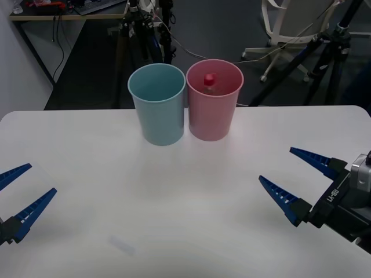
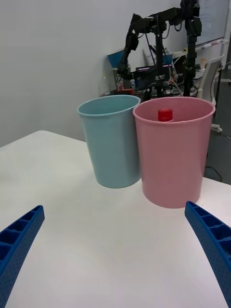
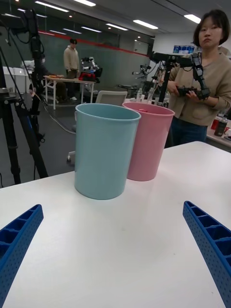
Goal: Grasp the object on the table and drop it into the matching bin: aluminum can to the light blue bin, PET bottle to the pink bin.
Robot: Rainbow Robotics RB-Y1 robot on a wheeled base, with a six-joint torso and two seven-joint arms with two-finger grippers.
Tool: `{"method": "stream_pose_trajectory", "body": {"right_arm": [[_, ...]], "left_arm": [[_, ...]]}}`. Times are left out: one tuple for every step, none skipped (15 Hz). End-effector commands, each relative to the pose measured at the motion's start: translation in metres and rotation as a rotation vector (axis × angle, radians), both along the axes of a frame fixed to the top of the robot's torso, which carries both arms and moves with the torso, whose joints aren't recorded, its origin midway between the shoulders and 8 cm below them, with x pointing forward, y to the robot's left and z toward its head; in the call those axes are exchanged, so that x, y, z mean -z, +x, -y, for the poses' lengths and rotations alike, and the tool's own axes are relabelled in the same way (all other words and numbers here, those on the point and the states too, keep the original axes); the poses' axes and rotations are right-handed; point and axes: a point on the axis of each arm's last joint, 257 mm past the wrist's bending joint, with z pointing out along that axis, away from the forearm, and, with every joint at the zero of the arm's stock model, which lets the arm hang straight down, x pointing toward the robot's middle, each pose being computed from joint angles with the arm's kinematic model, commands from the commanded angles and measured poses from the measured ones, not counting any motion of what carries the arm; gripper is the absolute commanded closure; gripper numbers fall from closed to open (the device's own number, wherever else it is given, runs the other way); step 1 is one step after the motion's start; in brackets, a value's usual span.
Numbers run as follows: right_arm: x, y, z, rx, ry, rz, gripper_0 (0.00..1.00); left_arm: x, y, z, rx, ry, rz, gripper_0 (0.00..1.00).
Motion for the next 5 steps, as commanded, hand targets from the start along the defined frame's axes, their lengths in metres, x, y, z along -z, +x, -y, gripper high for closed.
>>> {"method": "stream_pose_trajectory", "body": {"right_arm": [[0.0015,-0.0014,-0.0032,-0.008,0.0,-0.002,0.0],[0.0032,-0.0027,-0.0052,-0.011,0.003,-0.006,0.0],[0.0032,-0.0027,-0.0052,-0.011,0.003,-0.006,0.0],[0.0032,-0.0027,-0.0052,-0.011,0.003,-0.006,0.0],[0.0032,-0.0027,-0.0052,-0.011,0.003,-0.006,0.0]], "left_arm": [[0.0,0.0,0.0,0.0,0.0,0.0,0.0],[0.0,0.0,0.0,0.0,0.0,0.0,0.0],[0.0,0.0,0.0,0.0,0.0,0.0,0.0],[0.0,0.0,0.0,0.0,0.0,0.0,0.0],[0.0,0.0,0.0,0.0,0.0,0.0,0.0]]}}
